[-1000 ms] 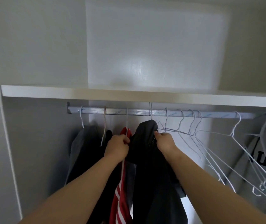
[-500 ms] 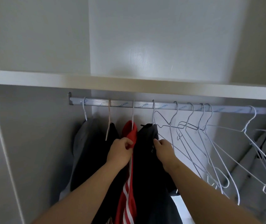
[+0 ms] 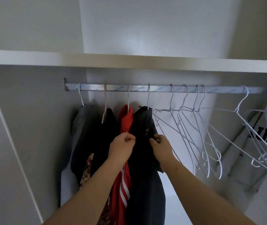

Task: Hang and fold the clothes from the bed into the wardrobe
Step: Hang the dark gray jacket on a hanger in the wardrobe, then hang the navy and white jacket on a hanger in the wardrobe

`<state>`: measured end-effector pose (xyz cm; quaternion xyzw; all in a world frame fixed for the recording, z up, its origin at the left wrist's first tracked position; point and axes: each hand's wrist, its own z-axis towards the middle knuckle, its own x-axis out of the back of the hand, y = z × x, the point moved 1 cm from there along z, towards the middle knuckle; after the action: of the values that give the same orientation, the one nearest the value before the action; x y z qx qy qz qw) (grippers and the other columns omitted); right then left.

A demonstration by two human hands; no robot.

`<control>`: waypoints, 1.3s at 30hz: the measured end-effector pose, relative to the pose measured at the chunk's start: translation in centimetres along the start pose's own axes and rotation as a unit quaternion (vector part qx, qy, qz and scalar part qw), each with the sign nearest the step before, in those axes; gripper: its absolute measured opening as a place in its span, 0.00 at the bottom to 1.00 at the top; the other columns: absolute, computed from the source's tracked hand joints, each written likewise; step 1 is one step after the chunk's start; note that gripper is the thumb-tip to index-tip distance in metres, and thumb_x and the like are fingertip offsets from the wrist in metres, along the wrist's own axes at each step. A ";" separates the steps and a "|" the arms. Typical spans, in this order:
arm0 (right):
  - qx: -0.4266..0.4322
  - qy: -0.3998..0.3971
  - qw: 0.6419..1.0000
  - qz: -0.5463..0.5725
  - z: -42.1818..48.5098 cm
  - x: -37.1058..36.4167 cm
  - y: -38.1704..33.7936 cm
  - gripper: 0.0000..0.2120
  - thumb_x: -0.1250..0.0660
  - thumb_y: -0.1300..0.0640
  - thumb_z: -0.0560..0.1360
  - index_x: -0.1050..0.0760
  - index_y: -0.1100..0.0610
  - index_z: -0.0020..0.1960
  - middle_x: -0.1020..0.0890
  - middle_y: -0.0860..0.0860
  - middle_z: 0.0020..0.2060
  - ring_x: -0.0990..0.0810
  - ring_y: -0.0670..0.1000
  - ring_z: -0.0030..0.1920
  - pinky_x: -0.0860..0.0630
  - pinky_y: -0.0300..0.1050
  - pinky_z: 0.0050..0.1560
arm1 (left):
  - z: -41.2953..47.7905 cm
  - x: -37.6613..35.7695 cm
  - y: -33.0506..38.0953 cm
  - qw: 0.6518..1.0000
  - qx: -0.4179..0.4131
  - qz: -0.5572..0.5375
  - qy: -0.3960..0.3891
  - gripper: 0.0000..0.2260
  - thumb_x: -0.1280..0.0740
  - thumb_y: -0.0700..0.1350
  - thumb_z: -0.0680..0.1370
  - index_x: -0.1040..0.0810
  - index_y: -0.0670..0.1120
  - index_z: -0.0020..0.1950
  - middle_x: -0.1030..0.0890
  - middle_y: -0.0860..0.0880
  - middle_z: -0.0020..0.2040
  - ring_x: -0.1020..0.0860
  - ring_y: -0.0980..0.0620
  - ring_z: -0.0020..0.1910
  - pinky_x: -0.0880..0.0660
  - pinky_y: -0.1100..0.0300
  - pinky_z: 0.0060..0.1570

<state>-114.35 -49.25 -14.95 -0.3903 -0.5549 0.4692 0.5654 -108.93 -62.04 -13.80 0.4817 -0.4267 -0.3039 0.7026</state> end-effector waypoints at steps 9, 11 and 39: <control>-0.054 0.082 0.992 0.085 -6.8 6.3 4.0 0.03 0.40 0.58 0.78 0.29 0.52 0.47 0.23 0.48 0.42 0.24 0.47 0.41 0.27 0.38 0.38 | -6.6 -6.2 2.8 0.996 0.002 -0.036 -0.084 0.07 0.37 0.41 0.78 0.23 0.53 0.44 0.22 0.55 0.40 0.25 0.58 0.35 0.31 0.74 0.27; -0.077 0.109 0.986 0.099 -9.0 9.0 5.2 0.03 0.40 0.58 0.78 0.29 0.51 0.47 0.22 0.48 0.42 0.23 0.46 0.41 0.29 0.36 0.36 | -9.0 -8.7 3.0 0.991 0.012 -0.047 -0.121 0.06 0.37 0.41 0.78 0.23 0.51 0.46 0.22 0.53 0.42 0.25 0.57 0.37 0.31 0.75 0.27; -0.359 0.663 0.607 0.251 -78.7 42.9 25.3 0.05 0.38 0.60 0.76 0.27 0.56 0.42 0.23 0.50 0.35 0.26 0.48 0.31 0.31 0.39 0.33 | -79.3 -36.6 7.4 0.633 0.004 0.118 -0.765 0.07 0.39 0.42 0.78 0.26 0.49 0.41 0.25 0.52 0.34 0.27 0.55 0.31 0.34 0.64 0.31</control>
<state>-41.05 4.79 -34.35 -0.8901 -0.0322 -0.0318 0.4535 -54.57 4.28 -31.75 0.0248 -0.8655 -0.4763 0.1530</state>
